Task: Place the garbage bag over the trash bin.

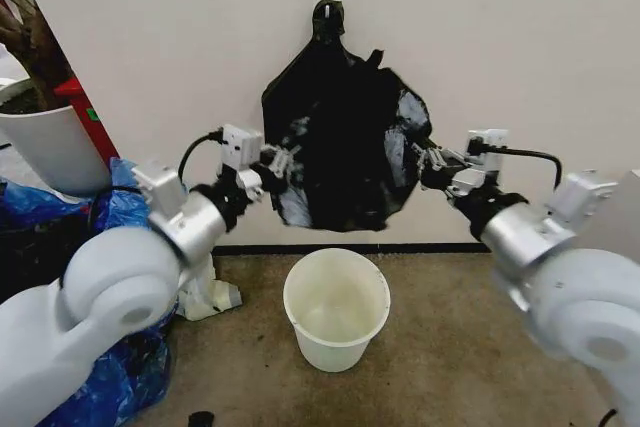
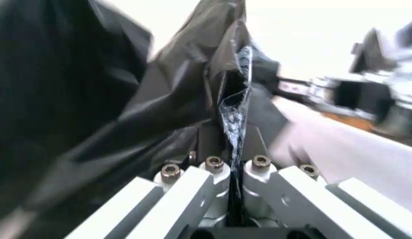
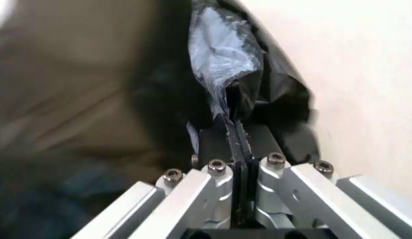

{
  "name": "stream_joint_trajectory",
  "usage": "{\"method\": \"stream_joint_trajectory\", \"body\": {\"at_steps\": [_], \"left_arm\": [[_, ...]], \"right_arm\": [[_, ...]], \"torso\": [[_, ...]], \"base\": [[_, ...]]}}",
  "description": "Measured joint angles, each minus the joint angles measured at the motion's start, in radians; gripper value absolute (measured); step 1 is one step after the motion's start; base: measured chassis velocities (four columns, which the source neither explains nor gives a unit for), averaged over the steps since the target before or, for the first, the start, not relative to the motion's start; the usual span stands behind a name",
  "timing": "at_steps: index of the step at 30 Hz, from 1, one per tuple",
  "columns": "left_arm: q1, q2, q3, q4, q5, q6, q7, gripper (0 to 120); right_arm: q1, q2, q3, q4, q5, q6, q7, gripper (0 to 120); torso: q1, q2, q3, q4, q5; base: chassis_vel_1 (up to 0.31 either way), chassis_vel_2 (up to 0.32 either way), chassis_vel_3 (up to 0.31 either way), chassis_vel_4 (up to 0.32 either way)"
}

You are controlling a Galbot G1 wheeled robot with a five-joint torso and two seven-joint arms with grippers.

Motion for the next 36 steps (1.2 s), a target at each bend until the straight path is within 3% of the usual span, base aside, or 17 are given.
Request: {"method": "stream_joint_trajectory", "body": {"at_steps": [3,6,11,16,18,23,27,31,36], "left_arm": [[0.027,0.022,-0.006,-0.037,-0.066,-0.007,-0.003,0],[0.173,0.083,-0.053,-0.056,-0.173,-0.044,-0.018,0],[0.220,0.057,-0.051,-0.056,-0.297,-0.103,-0.044,0],[0.180,0.061,-0.037,-0.053,-0.346,-0.152,0.053,0],[0.138,0.094,-0.045,-0.052,-0.352,-0.168,0.140,0],[0.022,0.140,-0.050,0.020,-0.414,-0.164,0.324,0],[-0.020,0.140,-0.046,0.083,-0.445,-0.134,0.428,0],[-0.021,0.131,-0.047,0.125,-0.493,-0.107,0.483,0],[0.024,0.088,-0.028,0.172,-0.499,-0.086,0.517,0]], "right_arm": [[0.000,-0.014,0.009,0.001,0.062,-0.002,0.045,0],[-0.028,-0.016,0.027,0.000,0.149,-0.026,0.096,0],[-0.080,-0.009,0.079,-0.004,0.148,-0.043,0.092,0],[-0.062,-0.025,0.146,-0.007,0.188,-0.040,0.072,0],[-0.054,-0.040,0.186,-0.008,0.217,-0.048,0.007,0],[-0.029,-0.125,0.343,-0.008,0.439,-0.157,-0.205,0],[-0.011,-0.182,0.406,-0.008,0.559,-0.195,-0.258,0],[-0.014,-0.199,0.409,-0.008,0.583,-0.206,-0.262,0],[-0.022,-0.163,0.316,-0.010,0.523,-0.205,-0.220,0]], "torso": [[0.000,0.000,0.000,0.0003,0.0001],[0.000,0.000,0.000,0.0009,-0.0001],[0.000,0.000,0.000,-0.0001,-0.0001],[0.000,0.000,0.000,0.0003,-0.0002],[0.000,0.000,0.000,0.0003,0.0000],[0.000,0.000,0.000,0.0001,0.0000],[0.000,0.000,0.000,0.0003,-0.0007],[0.000,0.000,0.000,0.0001,0.0000],[0.000,0.000,0.000,0.0006,-0.0005]], "base": [[0.000,0.000,0.000,0.000],[0.000,0.000,0.000,0.000],[0.000,0.000,0.000,0.000],[0.000,0.000,0.000,0.000],[0.000,0.000,0.000,0.000],[0.000,0.000,0.000,0.000],[0.000,0.000,0.000,0.000],[0.000,0.000,0.000,0.000],[0.000,0.000,0.000,0.000]]}}
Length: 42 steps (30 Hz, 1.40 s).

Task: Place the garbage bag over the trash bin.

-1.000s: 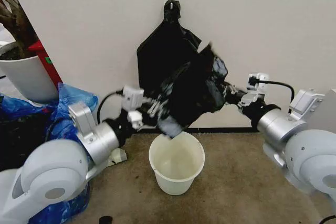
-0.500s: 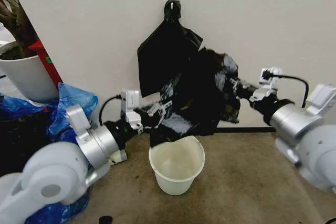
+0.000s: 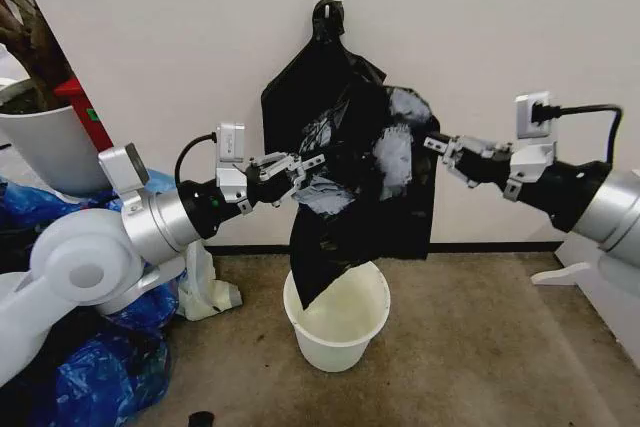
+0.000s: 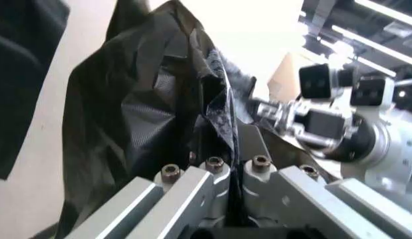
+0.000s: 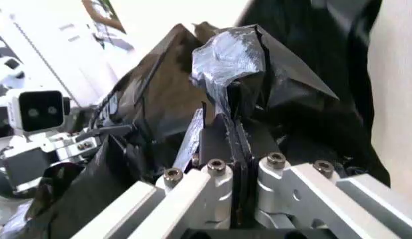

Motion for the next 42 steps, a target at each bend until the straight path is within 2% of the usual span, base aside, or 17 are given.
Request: {"method": "stream_joint_trajectory", "body": {"at_steps": [8,16,21,28,36,42], "left_arm": [[0.022,-0.048,0.021,0.087,0.079,0.014,0.025,0],[0.042,-0.071,0.036,0.173,0.210,0.006,0.070,0],[0.042,-0.080,0.041,0.196,0.247,0.005,0.094,0],[0.059,-0.116,0.048,0.265,0.322,-0.003,0.114,0],[0.104,-0.194,0.064,0.317,0.327,0.002,0.058,0],[0.123,-0.234,0.091,0.309,0.290,0.005,-0.003,0]], "right_arm": [[-0.058,0.103,-0.102,-0.004,-0.121,-0.021,0.049,0],[-0.090,0.165,-0.148,-0.033,-0.176,-0.026,0.059,0],[-0.096,0.194,-0.175,-0.038,-0.201,-0.025,0.063,0],[-0.129,0.266,-0.268,-0.061,-0.276,-0.004,0.087,0],[-0.216,0.312,-0.301,-0.123,-0.349,0.001,0.078,0],[-0.213,0.297,-0.265,-0.105,-0.326,0.002,0.083,0]], "torso": [[0.000,0.000,0.000,-0.0004,0.0003],[0.000,0.000,0.000,-0.0003,0.0001],[0.000,0.000,0.000,-0.0003,0.0001],[0.000,0.000,0.000,0.0000,0.0002],[0.000,0.000,0.000,-0.0004,0.0003],[0.000,0.000,0.000,-0.0001,0.0003]], "base": [[0.000,0.000,0.000,0.000],[0.000,0.000,0.000,0.000],[0.000,0.000,0.000,0.000],[0.000,0.000,0.000,0.000],[0.000,0.000,0.000,0.000],[0.000,0.000,0.000,0.000]]}}
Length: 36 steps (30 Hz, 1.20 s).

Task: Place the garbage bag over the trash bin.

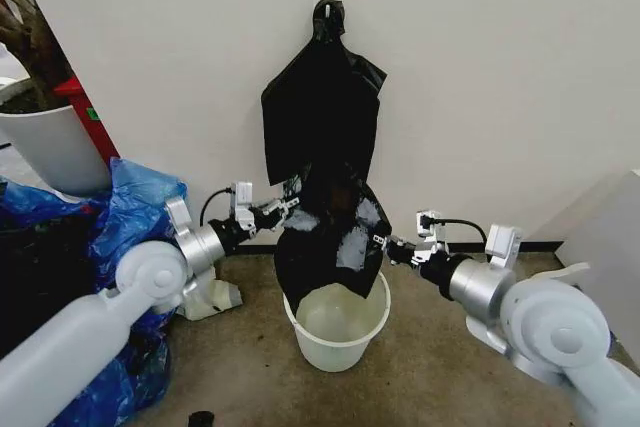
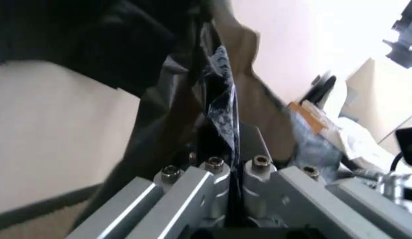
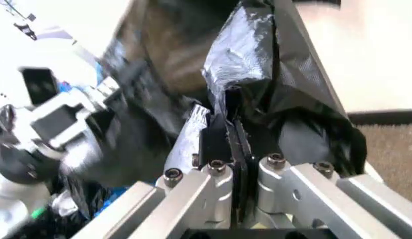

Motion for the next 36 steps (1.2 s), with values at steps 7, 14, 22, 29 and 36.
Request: {"method": "stream_joint_trajectory", "body": {"at_steps": [7,14,22,29,36], "left_arm": [[-0.074,-0.028,0.061,-0.057,-0.080,0.007,-0.078,0],[-0.007,-0.052,0.073,-0.030,-0.056,0.003,-0.131,0],[0.126,-0.105,0.031,0.018,-0.008,-0.038,-0.188,0],[0.320,-0.108,-0.035,-0.079,0.016,-0.090,-0.321,0],[0.468,-0.055,-0.056,-0.243,0.057,-0.127,-0.467,0]], "right_arm": [[0.050,-0.084,0.081,0.045,0.146,-0.009,0.102,0],[-0.038,-0.013,0.048,0.029,0.123,-0.035,0.132,0],[-0.103,0.063,0.003,-0.022,0.072,-0.047,0.111,0],[-0.174,0.059,0.014,0.017,0.075,-0.028,0.165,0],[-0.234,0.038,0.019,0.099,0.077,0.017,0.276,0]], "torso": [[0.000,0.000,0.000,-0.0005,0.0001],[0.000,0.000,0.000,-0.0001,0.0002],[0.000,0.000,0.000,-0.0002,0.0000],[0.000,0.000,0.000,-0.0002,-0.0002],[0.000,0.000,0.000,-0.0001,0.0000]], "base": [[0.000,0.000,0.000,0.000],[0.000,0.000,0.000,0.000],[0.000,0.000,0.000,0.000],[0.000,0.000,0.000,0.000],[0.000,0.000,0.000,0.000]]}}
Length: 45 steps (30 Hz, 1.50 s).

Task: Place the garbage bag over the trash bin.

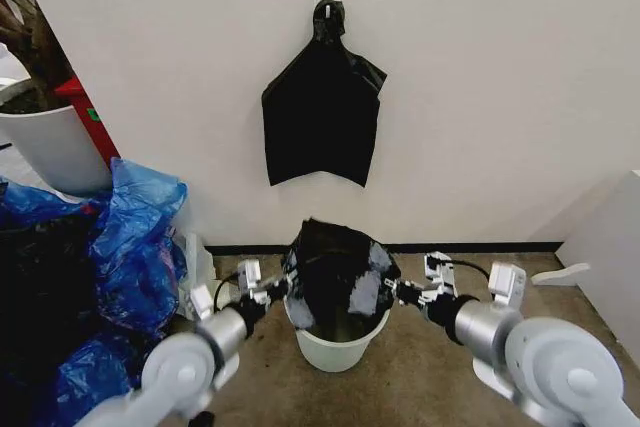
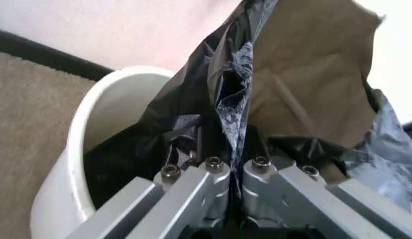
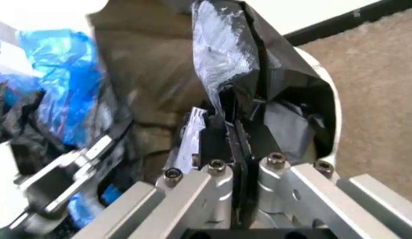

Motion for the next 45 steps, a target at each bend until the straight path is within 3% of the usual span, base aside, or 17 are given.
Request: {"method": "stream_joint_trajectory", "body": {"at_steps": [7,17,24,28,30,31,34,42,45], "left_arm": [[0.052,0.035,-0.015,-0.115,0.009,-0.009,-0.106,0],[0.170,0.103,-0.033,-0.165,0.026,-0.010,-0.141,0],[0.141,0.149,-0.070,-0.157,0.051,-0.006,-0.131,0],[0.005,0.201,-0.081,-0.136,-0.021,0.008,-0.139,0],[-0.004,0.206,-0.081,-0.132,-0.026,0.009,-0.139,0],[-0.046,0.232,-0.086,-0.106,-0.048,0.020,-0.131,0],[-0.089,0.270,-0.085,-0.059,-0.057,0.030,-0.106,0],[-0.053,0.275,-0.076,-0.071,-0.056,0.063,-0.087,0],[0.035,0.267,-0.058,-0.121,-0.021,0.090,-0.092,0]], "right_arm": [[-0.056,0.017,0.009,0.005,0.031,0.027,0.154,0],[-0.131,-0.006,0.033,0.006,0.070,0.039,0.204,0],[-0.049,-0.044,0.058,0.009,0.130,0.046,0.217,0],[0.012,-0.101,0.139,0.009,0.199,0.054,0.207,0],[0.012,-0.107,0.154,0.009,0.212,0.050,0.204,0],[0.005,-0.132,0.211,0.009,0.260,0.035,0.198,0],[-0.011,-0.156,0.252,0.008,0.291,0.020,0.198,0],[-0.017,-0.131,0.216,0.007,0.347,0.005,0.236,0],[-0.032,-0.108,0.186,0.007,0.437,-0.035,0.260,0]], "torso": [[0.000,0.000,0.000,-0.0003,0.0001],[0.000,0.000,0.000,0.0000,-0.0001],[0.000,0.000,0.000,0.0001,-0.0002],[0.000,0.000,0.000,0.0000,0.0002],[0.000,0.000,0.000,-0.0001,0.0002],[0.000,0.000,0.000,-0.0002,-0.0003],[0.000,0.000,0.000,-0.0002,0.0000],[0.000,0.000,0.000,0.0000,0.0002],[0.000,0.000,0.000,0.0001,0.0000]], "base": [[0.000,0.000,0.000,0.000],[0.000,0.000,0.000,0.000],[0.000,0.000,0.000,0.000],[0.000,0.000,0.000,0.000],[0.000,0.000,0.000,0.000],[0.000,0.000,0.000,0.000],[0.000,0.000,0.000,0.000],[0.000,0.000,0.000,0.000],[0.000,0.000,0.000,0.000]]}}
